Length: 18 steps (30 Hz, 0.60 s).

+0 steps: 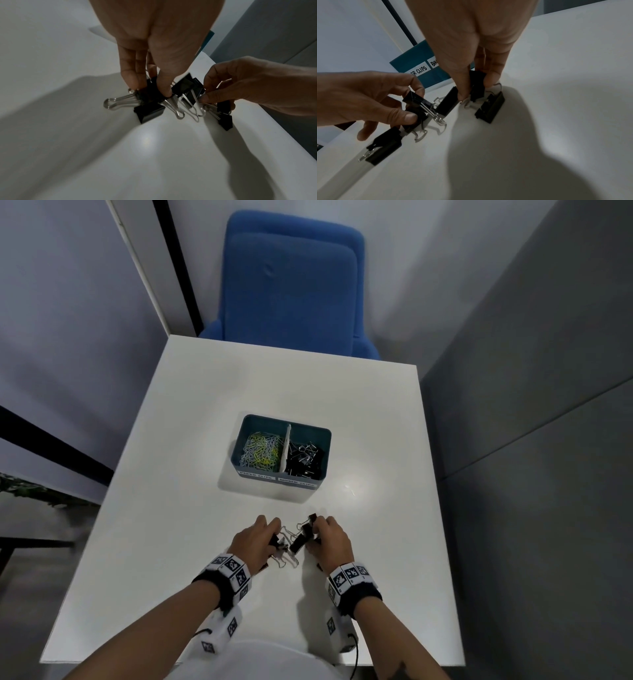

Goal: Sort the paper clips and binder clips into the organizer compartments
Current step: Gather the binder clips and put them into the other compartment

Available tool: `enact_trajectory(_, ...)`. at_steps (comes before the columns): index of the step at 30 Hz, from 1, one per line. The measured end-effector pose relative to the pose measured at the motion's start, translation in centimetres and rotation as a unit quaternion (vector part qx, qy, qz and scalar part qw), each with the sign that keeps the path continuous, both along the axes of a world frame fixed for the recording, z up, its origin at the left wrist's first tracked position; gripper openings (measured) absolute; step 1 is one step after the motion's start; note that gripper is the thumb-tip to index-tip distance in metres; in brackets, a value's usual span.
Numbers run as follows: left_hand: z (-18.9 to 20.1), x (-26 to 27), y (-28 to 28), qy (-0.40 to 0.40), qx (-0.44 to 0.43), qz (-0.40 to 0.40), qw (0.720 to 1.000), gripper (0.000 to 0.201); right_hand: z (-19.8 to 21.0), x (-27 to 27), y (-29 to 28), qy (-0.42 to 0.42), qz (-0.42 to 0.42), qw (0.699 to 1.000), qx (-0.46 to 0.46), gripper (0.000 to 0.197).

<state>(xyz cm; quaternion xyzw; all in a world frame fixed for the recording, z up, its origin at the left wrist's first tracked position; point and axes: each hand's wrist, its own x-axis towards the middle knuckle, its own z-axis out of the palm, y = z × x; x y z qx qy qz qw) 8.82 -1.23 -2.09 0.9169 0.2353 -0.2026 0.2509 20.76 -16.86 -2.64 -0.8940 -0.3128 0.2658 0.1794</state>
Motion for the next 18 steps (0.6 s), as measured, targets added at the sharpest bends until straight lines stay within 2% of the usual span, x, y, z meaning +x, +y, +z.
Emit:
enact_trajectory(5,0.8,0.1,0.2,0.002,0.013,-0.008,1.000,0.031,1.1,0.3,-0.4,0.004,-0.006,1.000,0.022,0.009)
enact_trajectory(9,2.0,0.1,0.7,-0.036,-0.003,0.004,0.999,0.030,3.9,1.2,0.0,-0.023,-0.033,0.997,0.072,0.010)
enact_trajectory(14,6.4,2.8,0.7,-0.140,0.004,0.020,0.990,0.024,9.9,4.5,3.6,-0.066,-0.060,0.977,0.196,0.014)
enact_trajectory(18,10.9,7.5,2.1,-0.243,0.027,0.066,0.967,0.024,12.2,7.0,6.1,-0.046,-0.100,0.957,0.268,0.024)
